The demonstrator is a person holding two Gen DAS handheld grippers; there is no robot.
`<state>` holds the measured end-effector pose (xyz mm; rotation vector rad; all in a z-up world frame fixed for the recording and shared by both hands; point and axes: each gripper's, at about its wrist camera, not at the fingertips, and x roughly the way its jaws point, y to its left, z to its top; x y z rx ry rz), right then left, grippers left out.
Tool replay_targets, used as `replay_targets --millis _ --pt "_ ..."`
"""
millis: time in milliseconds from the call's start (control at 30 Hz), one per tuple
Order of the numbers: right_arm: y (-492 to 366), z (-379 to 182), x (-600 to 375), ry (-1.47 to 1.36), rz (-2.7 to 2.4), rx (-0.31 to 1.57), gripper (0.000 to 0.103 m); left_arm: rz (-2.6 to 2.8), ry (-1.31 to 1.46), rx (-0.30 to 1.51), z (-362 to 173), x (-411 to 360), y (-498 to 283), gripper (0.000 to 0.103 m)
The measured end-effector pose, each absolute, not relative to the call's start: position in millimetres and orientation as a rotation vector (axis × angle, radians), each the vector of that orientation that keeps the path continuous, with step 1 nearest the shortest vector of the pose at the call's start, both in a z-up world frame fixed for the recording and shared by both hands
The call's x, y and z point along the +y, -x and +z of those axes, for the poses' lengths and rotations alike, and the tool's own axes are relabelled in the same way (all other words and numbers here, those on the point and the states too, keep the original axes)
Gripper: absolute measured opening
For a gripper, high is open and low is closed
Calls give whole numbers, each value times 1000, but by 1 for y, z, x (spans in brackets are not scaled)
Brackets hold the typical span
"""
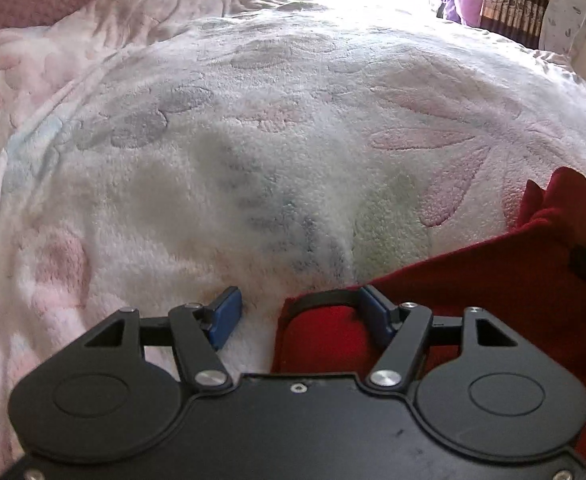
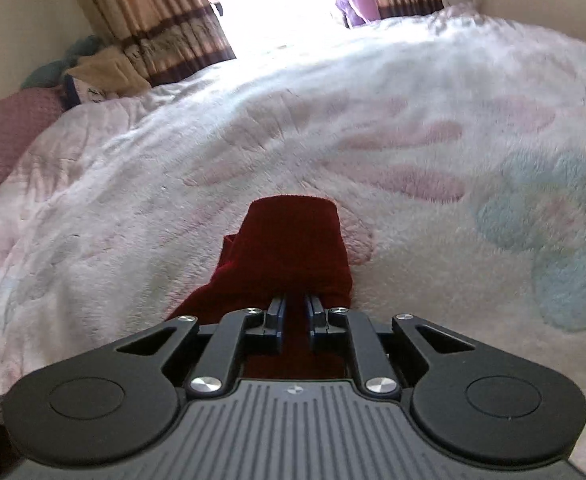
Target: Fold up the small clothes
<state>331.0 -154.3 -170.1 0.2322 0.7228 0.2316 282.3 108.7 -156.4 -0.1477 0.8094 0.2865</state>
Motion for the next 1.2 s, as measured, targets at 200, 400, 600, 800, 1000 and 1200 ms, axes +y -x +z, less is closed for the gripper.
replay_targets --millis 200,400,600,800,1000,1200 --pt "-313 -150 -156 -195 264 711 18 313 36 718 -116 100 -256 65" --pt "-275 -107 -178 -69 267 652 56 103 138 818 -80 116 -204 66" --pt "-238 -102 -226 -122 386 780 65 61 239 949 -96 117 -162 65" --pt "-206 -131 -236 -130 431 902 65 2 223 1040 -125 94 -164 65" --pt "-212 -141 -219 -156 457 939 65 -18 362 1028 -141 113 -189 70" --pt "-230 -154 -203 -218 480 973 67 -15 433 1007 -147 119 -197 73"
